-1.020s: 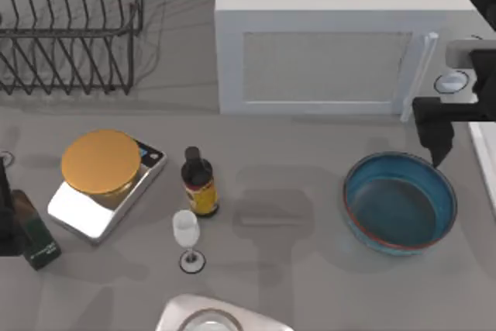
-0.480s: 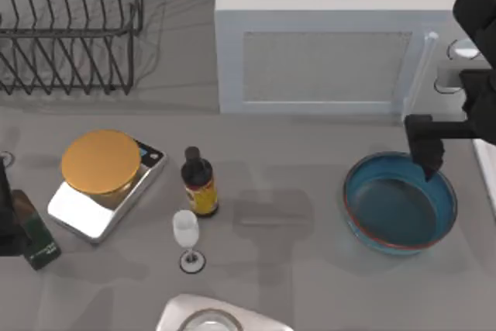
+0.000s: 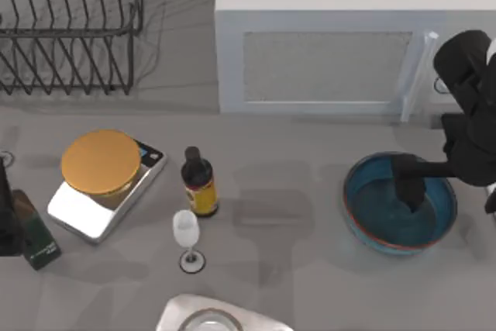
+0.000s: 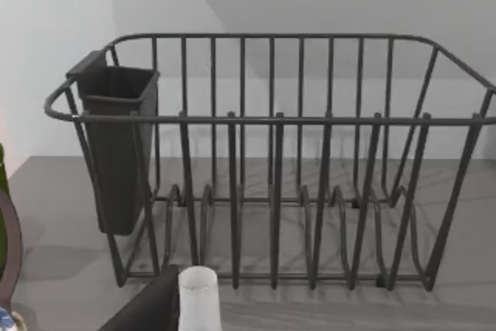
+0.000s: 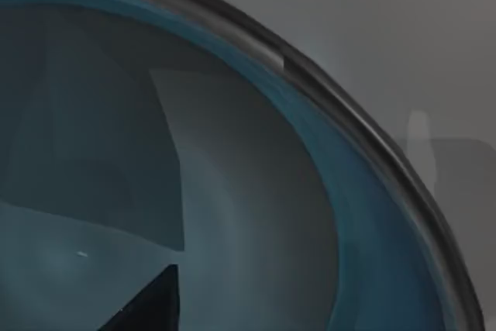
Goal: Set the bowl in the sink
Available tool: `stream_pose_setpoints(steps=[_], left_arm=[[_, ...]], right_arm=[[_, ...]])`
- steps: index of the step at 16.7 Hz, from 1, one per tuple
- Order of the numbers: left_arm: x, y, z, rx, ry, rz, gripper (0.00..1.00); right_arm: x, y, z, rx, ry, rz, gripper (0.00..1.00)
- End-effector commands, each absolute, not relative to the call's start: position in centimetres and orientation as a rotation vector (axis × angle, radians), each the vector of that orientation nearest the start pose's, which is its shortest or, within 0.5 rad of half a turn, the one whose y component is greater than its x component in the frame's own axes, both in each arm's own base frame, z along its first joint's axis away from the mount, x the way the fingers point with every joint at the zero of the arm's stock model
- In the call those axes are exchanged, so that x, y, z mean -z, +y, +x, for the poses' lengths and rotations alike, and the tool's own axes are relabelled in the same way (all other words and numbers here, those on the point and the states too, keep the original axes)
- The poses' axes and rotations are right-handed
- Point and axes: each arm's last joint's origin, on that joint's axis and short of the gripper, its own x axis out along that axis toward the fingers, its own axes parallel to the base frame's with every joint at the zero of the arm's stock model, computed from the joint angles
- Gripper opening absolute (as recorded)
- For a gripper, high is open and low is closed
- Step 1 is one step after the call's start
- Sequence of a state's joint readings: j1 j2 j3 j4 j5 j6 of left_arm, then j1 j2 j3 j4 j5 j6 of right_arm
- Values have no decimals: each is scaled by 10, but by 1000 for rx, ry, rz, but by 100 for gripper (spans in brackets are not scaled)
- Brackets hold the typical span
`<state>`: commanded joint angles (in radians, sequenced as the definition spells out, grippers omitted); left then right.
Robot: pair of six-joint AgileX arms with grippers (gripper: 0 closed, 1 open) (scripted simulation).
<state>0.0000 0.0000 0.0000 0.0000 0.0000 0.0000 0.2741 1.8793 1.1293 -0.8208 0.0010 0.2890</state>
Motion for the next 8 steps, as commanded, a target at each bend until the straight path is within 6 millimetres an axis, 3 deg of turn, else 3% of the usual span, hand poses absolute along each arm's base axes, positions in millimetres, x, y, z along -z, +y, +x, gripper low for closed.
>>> stream_pose_setpoints(steps=[3, 8], left_arm=[[-160, -1, 106, 0, 0, 0, 100], [-160, -1, 106, 0, 0, 0, 100]], right_arm=[[-129, 90, 313, 8, 1571, 8, 100], [-129, 90, 313, 8, 1571, 8, 62]])
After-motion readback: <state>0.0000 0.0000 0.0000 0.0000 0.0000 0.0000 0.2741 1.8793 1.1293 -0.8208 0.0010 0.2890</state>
